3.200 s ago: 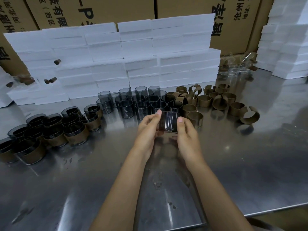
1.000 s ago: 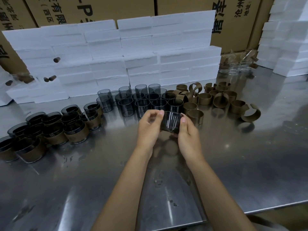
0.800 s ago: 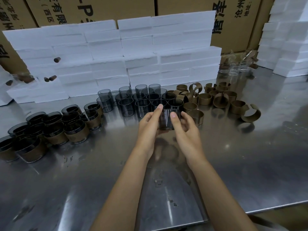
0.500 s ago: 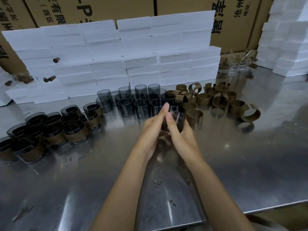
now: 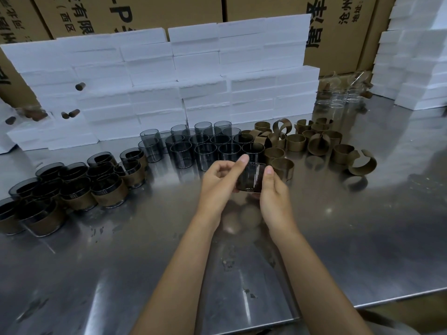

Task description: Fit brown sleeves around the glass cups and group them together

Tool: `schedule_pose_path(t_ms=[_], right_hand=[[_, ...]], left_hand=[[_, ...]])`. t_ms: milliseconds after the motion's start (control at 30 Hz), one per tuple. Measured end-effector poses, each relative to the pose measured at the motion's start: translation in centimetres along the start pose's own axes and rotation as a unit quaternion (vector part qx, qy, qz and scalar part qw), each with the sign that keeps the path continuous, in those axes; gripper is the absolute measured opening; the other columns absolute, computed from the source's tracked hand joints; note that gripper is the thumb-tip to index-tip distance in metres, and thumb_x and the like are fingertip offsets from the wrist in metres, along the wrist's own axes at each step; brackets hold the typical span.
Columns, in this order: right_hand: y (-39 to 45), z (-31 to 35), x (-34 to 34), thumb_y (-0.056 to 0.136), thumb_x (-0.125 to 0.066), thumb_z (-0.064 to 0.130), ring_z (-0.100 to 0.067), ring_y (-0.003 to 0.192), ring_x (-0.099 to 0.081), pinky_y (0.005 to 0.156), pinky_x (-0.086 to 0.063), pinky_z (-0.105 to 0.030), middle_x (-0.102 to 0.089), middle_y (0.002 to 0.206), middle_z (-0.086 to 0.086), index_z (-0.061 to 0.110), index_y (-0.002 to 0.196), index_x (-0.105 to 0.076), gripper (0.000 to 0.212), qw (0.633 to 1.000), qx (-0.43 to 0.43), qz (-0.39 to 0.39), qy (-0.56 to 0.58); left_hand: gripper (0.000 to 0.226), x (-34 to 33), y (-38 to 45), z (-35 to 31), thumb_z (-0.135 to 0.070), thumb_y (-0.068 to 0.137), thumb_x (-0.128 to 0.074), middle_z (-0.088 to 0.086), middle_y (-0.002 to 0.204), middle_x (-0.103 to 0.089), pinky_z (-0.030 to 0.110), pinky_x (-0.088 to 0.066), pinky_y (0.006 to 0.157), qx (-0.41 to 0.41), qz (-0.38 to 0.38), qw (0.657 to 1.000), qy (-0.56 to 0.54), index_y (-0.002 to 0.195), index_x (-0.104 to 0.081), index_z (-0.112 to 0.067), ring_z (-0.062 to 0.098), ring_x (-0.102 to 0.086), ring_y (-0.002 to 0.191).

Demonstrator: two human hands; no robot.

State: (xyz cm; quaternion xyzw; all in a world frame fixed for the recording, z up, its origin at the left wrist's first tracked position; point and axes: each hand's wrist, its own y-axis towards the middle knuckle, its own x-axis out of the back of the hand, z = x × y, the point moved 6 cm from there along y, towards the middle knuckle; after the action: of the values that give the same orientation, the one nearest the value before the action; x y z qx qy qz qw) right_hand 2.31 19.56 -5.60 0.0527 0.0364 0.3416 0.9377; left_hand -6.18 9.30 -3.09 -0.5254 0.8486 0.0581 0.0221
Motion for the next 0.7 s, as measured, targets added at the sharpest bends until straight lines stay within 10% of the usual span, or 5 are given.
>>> schedule_pose_path(t_ms=[233,467,567,700], right_hand=[[0.2,0.2,0.0,0.099,-0.065,0.031,-0.006,0.107,-0.069,0.094,-0.058,-0.034,-0.074,0.117,0.000,0.021,0.124,-0.065,0.027,0.999,0.014,-0.010,0.042],[0.1,0.4,0.2,0.076,-0.082,0.051,-0.020,0.108,-0.069,0.088,-0.058,-0.036,-0.068,0.120,-0.011,0.023,0.112,-0.060,0.051,0.993,-0.009,-0.019,0.114],[-0.3,0.7,-0.3,0.065,-0.082,0.071,-0.003,0.108,-0.069,0.087,-0.054,-0.023,-0.071,0.121,0.007,0.031,0.126,-0.059,0.076,0.992,-0.028,0.036,0.119],[-0.5,1.2,-0.8,0.082,-0.071,0.065,0.017,0.096,-0.065,0.073,-0.048,-0.001,-0.072,0.102,0.032,0.045,0.110,-0.067,0.035,0.994,0.005,0.089,0.071]], left_hand=[[0.058,-0.5,0.0,0.6,-0.044,0.075,-0.087,0.011,0.118,-0.075,0.040,-0.054,0.105,0.036,0.042,0.998,-0.012,0.118,-0.071,-0.009,0.024,-0.070,0.115],[0.038,-1.3,-0.2,0.6,-0.046,0.079,-0.078,0.007,0.095,-0.075,0.031,-0.060,0.082,0.097,0.127,0.980,-0.118,0.097,-0.082,-0.013,0.019,-0.072,0.093],[0.034,-1.8,-0.6,0.4,-0.049,0.083,-0.074,0.008,0.102,-0.077,0.031,-0.060,0.080,0.105,0.161,0.972,-0.133,0.095,-0.083,-0.018,0.019,-0.073,0.095],[0.043,-2.2,-0.9,0.2,-0.047,0.097,-0.060,0.007,0.106,-0.074,0.028,-0.057,0.076,0.107,0.183,0.970,-0.119,0.113,-0.074,-0.011,0.013,-0.070,0.094]])
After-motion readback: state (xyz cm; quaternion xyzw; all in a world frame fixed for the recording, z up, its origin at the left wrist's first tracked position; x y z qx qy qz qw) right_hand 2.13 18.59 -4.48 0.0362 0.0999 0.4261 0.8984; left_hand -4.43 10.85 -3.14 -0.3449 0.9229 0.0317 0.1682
